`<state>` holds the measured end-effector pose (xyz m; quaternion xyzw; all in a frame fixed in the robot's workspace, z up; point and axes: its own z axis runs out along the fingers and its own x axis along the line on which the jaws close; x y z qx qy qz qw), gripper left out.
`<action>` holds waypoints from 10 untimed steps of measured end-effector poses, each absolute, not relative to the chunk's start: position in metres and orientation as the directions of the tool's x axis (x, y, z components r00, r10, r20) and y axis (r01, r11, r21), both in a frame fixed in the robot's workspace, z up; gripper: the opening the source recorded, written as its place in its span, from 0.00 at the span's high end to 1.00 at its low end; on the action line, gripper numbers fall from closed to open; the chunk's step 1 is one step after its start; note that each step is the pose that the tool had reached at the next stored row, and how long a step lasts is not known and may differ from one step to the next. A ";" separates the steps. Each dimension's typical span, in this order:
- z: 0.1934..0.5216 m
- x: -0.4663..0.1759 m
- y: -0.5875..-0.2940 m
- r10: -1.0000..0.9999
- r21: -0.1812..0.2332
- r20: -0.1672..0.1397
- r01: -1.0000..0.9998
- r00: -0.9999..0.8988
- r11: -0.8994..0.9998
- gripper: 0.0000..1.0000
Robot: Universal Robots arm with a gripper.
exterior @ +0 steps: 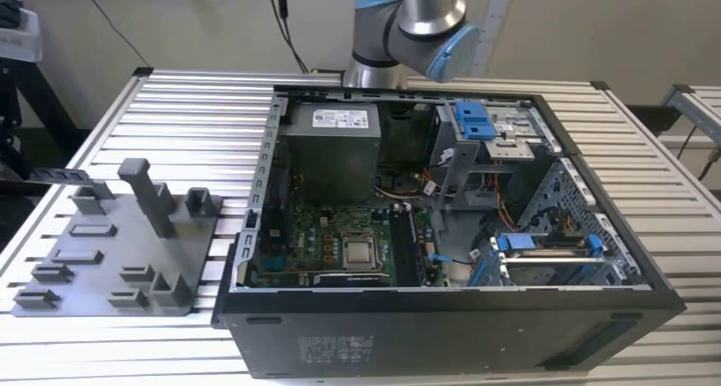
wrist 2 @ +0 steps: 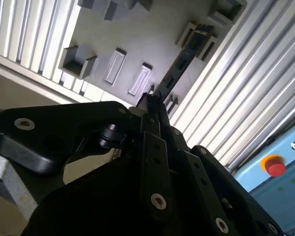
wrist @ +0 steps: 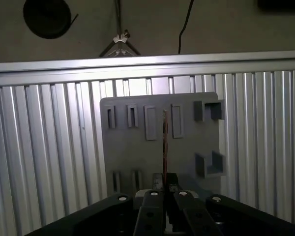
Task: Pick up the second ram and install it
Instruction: 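Pick up the second ram and move it above second insertion slot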
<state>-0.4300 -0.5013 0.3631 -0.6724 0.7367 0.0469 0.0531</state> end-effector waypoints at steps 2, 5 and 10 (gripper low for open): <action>0.372 -0.430 -0.501 -0.986 -0.002 -0.141 -0.996 -0.090 0.091 0.86; 0.386 -0.430 -0.501 -0.986 -0.002 -0.141 -0.996 -0.090 0.091 0.86; 0.408 -0.430 -0.501 -0.986 -0.002 -0.141 -0.996 -0.090 0.091 0.86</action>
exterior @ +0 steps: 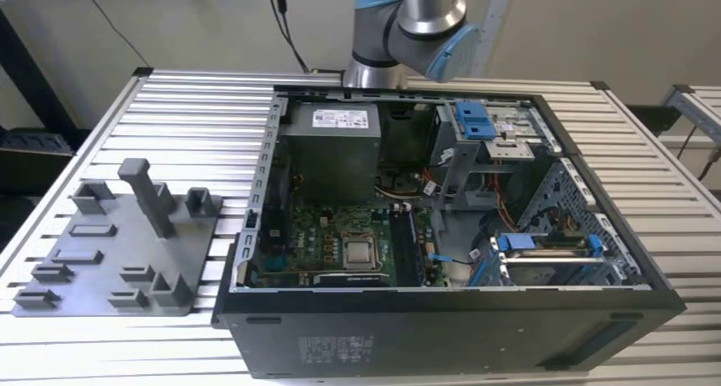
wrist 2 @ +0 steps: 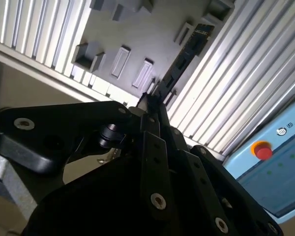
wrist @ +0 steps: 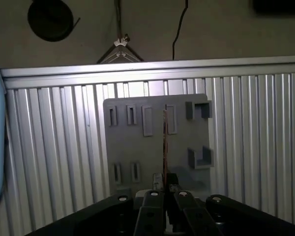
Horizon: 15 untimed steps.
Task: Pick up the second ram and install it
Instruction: 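Pick up the second ram and move it above second insertion slot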
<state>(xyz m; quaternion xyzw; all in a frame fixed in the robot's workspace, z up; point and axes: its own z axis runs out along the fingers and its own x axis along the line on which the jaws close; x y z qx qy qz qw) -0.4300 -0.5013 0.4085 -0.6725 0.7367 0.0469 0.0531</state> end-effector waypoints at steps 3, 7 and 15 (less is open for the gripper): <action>0.414 -0.430 -0.501 -0.986 -0.003 -0.139 -0.996 -0.090 0.091 0.86; 0.414 -0.430 -0.501 -0.986 -0.003 -0.139 -0.996 -0.090 0.091 0.86; 0.414 -0.420 -0.501 -0.986 -0.003 -0.138 -0.996 -0.090 0.091 0.86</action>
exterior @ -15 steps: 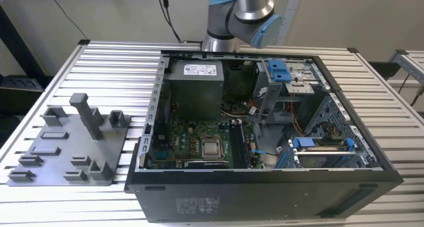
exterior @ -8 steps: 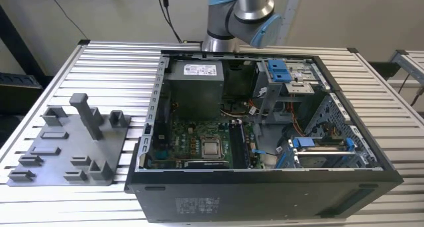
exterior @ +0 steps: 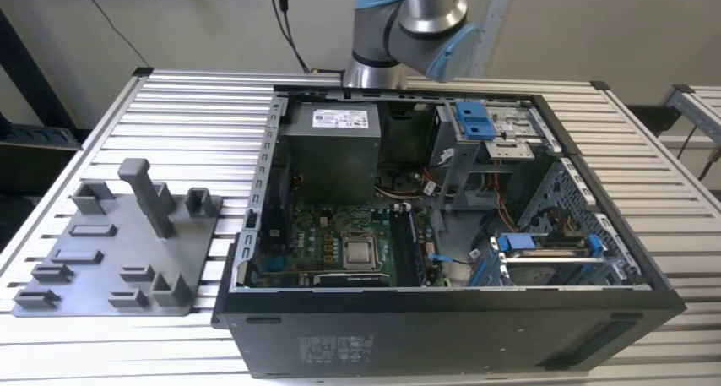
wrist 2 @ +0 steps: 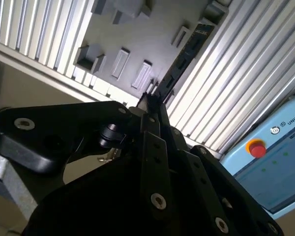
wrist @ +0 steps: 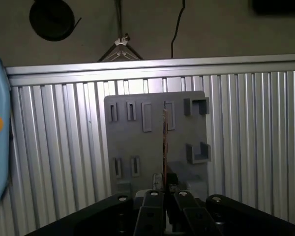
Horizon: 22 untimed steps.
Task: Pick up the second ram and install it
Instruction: 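Pick up the second ram and move it above second insertion slot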
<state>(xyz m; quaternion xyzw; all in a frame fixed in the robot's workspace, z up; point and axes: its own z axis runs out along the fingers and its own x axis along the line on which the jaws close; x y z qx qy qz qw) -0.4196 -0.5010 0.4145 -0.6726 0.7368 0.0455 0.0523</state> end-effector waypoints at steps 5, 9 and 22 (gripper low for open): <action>0.414 -0.406 -0.501 -0.986 -0.003 -0.138 -0.996 -0.090 0.091 0.86; 0.414 -0.396 -0.501 -0.986 -0.003 -0.138 -0.996 -0.089 0.090 0.86; 0.414 -0.368 -0.501 -0.987 -0.004 -0.138 -0.996 -0.084 0.086 0.86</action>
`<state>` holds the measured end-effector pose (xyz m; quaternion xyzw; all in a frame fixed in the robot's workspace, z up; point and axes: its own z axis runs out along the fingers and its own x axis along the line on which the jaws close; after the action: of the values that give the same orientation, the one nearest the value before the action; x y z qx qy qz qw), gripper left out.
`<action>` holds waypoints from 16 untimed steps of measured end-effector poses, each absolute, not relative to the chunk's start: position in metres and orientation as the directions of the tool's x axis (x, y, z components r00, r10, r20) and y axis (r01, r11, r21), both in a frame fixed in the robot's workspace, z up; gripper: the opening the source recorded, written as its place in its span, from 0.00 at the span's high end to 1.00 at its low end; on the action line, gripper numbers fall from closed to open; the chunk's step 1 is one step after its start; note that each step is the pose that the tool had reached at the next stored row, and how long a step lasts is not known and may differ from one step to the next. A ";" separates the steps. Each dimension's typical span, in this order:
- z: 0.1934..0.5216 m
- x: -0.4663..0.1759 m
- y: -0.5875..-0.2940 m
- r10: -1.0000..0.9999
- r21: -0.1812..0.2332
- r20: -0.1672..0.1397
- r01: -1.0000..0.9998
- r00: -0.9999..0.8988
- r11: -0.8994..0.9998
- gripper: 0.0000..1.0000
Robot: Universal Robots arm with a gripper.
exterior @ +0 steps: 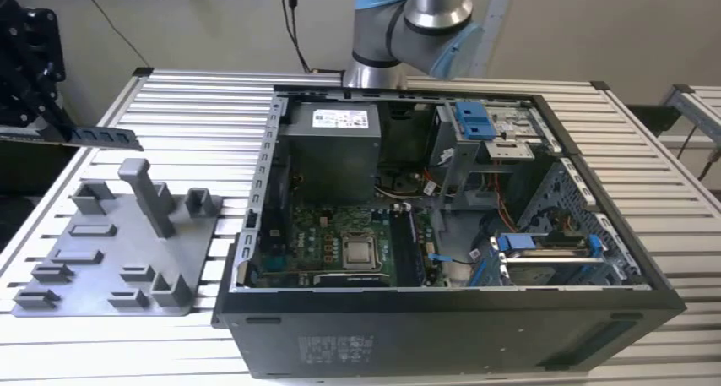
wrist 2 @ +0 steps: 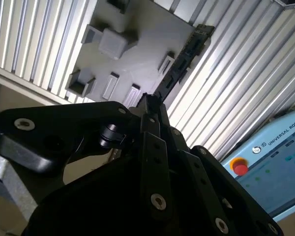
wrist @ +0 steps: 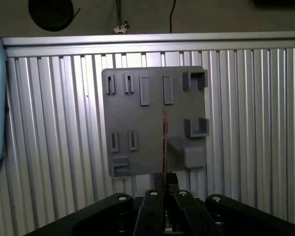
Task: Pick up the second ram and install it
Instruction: 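Pick up the second ram and move it above second insertion slot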
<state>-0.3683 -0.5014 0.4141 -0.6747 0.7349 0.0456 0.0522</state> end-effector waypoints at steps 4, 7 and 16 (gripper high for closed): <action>0.414 -0.360 -0.502 -0.987 -0.004 -0.138 -0.996 -0.083 0.085 0.86; 0.414 -0.353 -0.502 -0.987 -0.004 -0.138 -0.996 -0.083 0.084 0.86; 0.414 -0.333 -0.502 -0.987 -0.004 -0.138 -0.997 -0.082 0.083 0.86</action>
<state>-0.3331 -0.5025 0.4137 -0.6754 0.7342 0.0456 0.0522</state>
